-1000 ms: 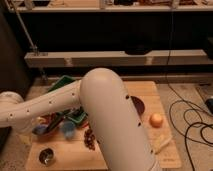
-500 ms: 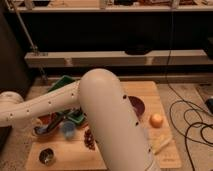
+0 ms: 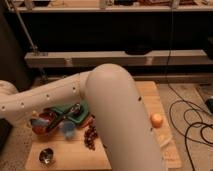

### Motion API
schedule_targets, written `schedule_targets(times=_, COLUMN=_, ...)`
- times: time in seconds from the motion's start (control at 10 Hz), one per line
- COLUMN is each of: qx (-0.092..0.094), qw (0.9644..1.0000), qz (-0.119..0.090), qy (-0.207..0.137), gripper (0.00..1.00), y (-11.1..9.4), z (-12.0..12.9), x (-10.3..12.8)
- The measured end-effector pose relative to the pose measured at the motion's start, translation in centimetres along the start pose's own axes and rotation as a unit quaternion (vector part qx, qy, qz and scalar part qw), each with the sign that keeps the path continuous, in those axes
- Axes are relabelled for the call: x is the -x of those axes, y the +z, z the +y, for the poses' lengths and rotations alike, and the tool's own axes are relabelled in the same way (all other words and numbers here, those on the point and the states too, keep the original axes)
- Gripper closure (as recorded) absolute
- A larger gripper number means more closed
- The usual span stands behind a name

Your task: Place sponge in metal cup

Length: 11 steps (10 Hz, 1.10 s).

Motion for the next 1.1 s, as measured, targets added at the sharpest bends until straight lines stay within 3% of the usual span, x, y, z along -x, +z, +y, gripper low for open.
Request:
schedule_targets(times=0.2, qx=-0.021, qw=0.9993, qz=0.017, qy=0.025, gripper=0.98, y=-3.7, z=1.3, x=0.3)
schedule_targets(times=0.3, qx=-0.041, qw=0.9982, qz=0.025, qy=0.034, gripper=0.98, y=-5.5, z=1.5, x=0.6)
schedule_targets(times=0.5, qx=-0.073, qw=0.9958, qz=0.029, qy=0.046, gripper=0.98, y=-6.9, z=1.3, x=1.7)
schedule_targets(times=0.8, qx=-0.107, qw=0.9928, qz=0.013, qy=0.052, gripper=0.98, y=-5.9, z=-0.7, x=3.6)
schedule_targets(times=0.9, qx=-0.137, qw=0.9887, qz=0.009, qy=0.059, gripper=0.98, y=-4.6, z=-1.8, x=4.8)
schedule_targets(times=1.0, qx=-0.178, qw=0.9820, qz=0.004, qy=0.062, gripper=0.98, y=-3.2, z=-3.1, x=6.1)
schedule_targets(times=1.1, qx=-0.206, qw=0.9764, qz=0.002, qy=0.064, gripper=0.98, y=-2.5, z=-4.1, x=7.1)
